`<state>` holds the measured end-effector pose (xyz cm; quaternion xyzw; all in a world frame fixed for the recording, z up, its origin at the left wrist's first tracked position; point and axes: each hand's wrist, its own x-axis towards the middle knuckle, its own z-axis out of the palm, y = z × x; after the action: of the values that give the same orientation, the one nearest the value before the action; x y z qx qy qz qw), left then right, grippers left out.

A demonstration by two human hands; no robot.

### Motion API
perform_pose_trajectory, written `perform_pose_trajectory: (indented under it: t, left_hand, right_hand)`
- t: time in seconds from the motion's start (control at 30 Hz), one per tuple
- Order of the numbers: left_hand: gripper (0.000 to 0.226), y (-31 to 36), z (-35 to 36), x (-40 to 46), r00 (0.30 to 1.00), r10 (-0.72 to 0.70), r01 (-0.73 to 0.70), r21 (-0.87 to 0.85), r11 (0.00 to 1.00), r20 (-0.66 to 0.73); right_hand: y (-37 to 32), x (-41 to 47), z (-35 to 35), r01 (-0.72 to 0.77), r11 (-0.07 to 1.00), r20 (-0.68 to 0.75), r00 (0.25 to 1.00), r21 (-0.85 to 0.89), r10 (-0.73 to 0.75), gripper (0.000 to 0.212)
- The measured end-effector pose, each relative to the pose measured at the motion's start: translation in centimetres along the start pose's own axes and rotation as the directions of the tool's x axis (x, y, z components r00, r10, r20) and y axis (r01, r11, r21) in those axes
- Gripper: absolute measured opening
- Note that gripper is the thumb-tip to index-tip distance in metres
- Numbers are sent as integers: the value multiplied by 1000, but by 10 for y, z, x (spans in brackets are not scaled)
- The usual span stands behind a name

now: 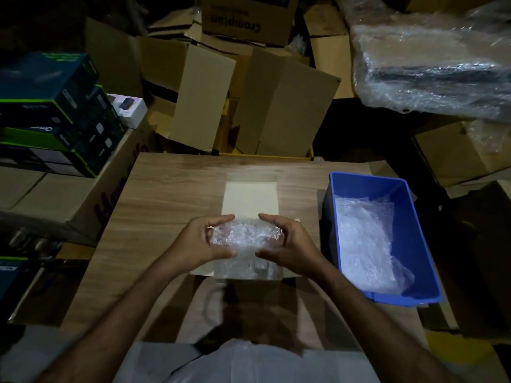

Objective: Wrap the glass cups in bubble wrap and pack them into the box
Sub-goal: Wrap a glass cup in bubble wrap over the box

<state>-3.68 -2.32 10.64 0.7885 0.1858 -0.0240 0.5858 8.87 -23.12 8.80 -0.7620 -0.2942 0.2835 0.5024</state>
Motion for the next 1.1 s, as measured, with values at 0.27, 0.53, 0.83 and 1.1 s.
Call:
perform_pose_trajectory:
  t: [0.27, 0.53, 0.83, 1.1]
  left_hand:
    - [31, -5, -9, 10, 997, 70, -73, 314, 946, 19]
    - [18, 1, 5, 10, 999, 12, -9, -74, 997, 38]
    - [42, -27, 0, 2, 973, -134, 214, -524, 824, 187]
    - [29, -35, 16, 9, 995, -98, 92, -308, 947, -3]
  right_hand:
    - [-9, 8, -12, 11, 1000, 25, 1000, -9, -11, 19]
    - [11, 13, 4, -4, 951, -28, 1000, 309, 13, 12]
    - [33, 10, 5, -181, 874, 60, 983, 452, 172, 34]
    - [39, 5, 14, -210, 902, 29, 976, 377, 215, 39]
